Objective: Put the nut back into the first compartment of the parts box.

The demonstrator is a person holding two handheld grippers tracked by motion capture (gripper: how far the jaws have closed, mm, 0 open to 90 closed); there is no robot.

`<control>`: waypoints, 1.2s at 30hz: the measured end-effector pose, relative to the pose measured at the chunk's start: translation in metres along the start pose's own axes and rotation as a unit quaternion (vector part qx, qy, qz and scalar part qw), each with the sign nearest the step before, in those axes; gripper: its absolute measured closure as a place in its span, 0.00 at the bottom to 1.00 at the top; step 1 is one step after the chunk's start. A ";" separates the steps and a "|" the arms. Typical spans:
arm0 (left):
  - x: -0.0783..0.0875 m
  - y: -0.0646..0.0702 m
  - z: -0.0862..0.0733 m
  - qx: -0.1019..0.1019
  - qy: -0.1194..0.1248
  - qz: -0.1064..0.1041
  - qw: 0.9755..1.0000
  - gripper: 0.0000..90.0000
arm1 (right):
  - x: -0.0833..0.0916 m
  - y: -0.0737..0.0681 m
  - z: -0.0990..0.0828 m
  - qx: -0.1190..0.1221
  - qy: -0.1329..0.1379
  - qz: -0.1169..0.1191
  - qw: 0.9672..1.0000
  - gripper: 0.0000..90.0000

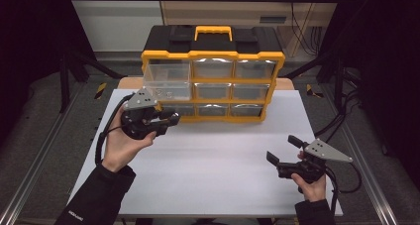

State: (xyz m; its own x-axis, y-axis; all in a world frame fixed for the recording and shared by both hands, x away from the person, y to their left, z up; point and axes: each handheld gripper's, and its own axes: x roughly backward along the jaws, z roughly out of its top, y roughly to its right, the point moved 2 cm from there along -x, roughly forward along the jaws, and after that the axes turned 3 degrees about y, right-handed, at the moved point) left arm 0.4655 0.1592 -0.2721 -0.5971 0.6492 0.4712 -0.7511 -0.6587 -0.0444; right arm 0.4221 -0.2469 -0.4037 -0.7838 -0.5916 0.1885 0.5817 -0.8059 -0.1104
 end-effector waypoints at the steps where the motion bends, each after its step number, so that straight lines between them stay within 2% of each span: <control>1: 0.001 -0.001 0.002 -0.001 0.000 0.002 1.000 0.77 | 0.000 0.000 0.000 0.000 0.001 0.000 1.000 0.03; 11: 0.010 -0.007 0.021 -0.007 -0.004 0.011 1.000 0.77 | 0.000 0.000 0.000 0.002 -0.001 0.001 1.000 0.03; 26: 0.015 -0.013 0.053 -0.021 -0.006 0.040 0.999 0.77 | 0.000 0.000 0.000 -0.001 0.001 -0.001 1.000 0.03; 36: 0.017 -0.019 0.070 -0.021 0.008 0.056 0.998 0.77 | 0.000 0.000 0.000 -0.001 0.001 0.000 1.000 0.03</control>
State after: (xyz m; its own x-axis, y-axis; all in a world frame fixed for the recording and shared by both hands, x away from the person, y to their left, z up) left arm 0.4895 0.1563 -0.2018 -0.6818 0.5784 0.4478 -0.6905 -0.7110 -0.1330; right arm 0.4220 -0.2473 -0.4032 -0.7848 -0.5911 0.1861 0.5807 -0.8063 -0.1122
